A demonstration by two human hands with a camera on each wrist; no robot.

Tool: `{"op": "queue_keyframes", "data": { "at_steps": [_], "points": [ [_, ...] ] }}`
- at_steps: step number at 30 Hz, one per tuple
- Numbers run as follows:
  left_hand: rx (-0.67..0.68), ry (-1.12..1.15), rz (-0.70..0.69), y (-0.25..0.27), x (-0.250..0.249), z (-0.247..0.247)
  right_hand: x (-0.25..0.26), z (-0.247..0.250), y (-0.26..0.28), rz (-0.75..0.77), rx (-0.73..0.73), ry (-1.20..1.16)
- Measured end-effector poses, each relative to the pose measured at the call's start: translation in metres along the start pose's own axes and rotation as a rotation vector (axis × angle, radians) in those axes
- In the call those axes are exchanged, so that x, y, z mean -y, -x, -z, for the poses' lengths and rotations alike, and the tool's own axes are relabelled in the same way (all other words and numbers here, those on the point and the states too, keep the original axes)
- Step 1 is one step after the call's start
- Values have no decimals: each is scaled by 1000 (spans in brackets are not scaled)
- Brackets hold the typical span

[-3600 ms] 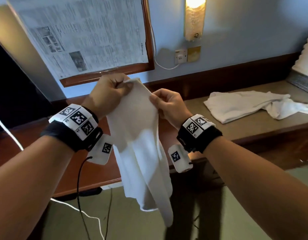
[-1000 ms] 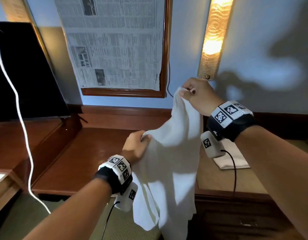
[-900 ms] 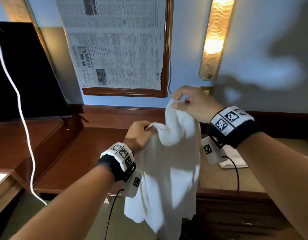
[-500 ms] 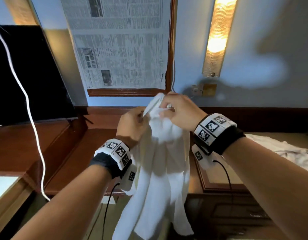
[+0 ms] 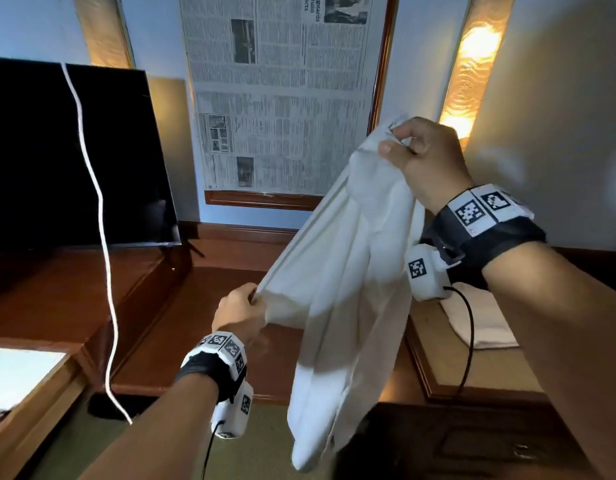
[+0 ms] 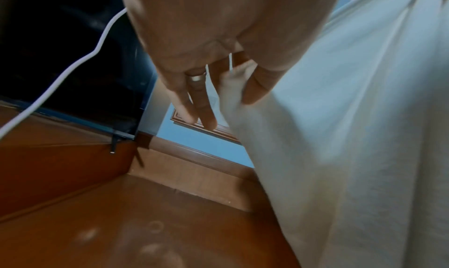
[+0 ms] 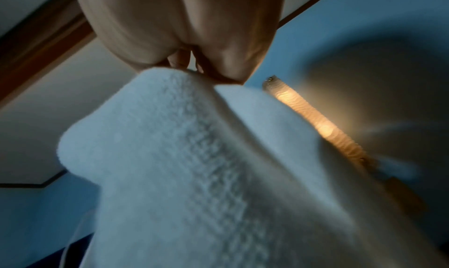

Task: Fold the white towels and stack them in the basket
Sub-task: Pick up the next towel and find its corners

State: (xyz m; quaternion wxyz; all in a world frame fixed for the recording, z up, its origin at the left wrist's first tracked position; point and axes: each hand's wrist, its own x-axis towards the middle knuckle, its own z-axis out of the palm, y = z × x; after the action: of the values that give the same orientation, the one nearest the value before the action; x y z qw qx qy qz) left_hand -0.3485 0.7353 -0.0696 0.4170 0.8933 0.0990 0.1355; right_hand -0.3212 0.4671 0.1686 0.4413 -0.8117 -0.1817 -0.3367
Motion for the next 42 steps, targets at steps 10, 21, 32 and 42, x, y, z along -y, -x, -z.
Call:
{"op": "queue_keyframes", "data": {
  "at_steps": [10,21,32,42],
  "points": [
    [-164,305,26,-14,49,30,-70,16,31,-305,-75,168],
    [-164,239,160,-31,67,42,-202,-12,180,-705,273,426],
    [-196,116,596,-9,153,37,-274,13,294,-1099,-39,480],
    [-444,452,589,-29,138,45,-271,19,251,-1153,-373,198]
  ]
}}
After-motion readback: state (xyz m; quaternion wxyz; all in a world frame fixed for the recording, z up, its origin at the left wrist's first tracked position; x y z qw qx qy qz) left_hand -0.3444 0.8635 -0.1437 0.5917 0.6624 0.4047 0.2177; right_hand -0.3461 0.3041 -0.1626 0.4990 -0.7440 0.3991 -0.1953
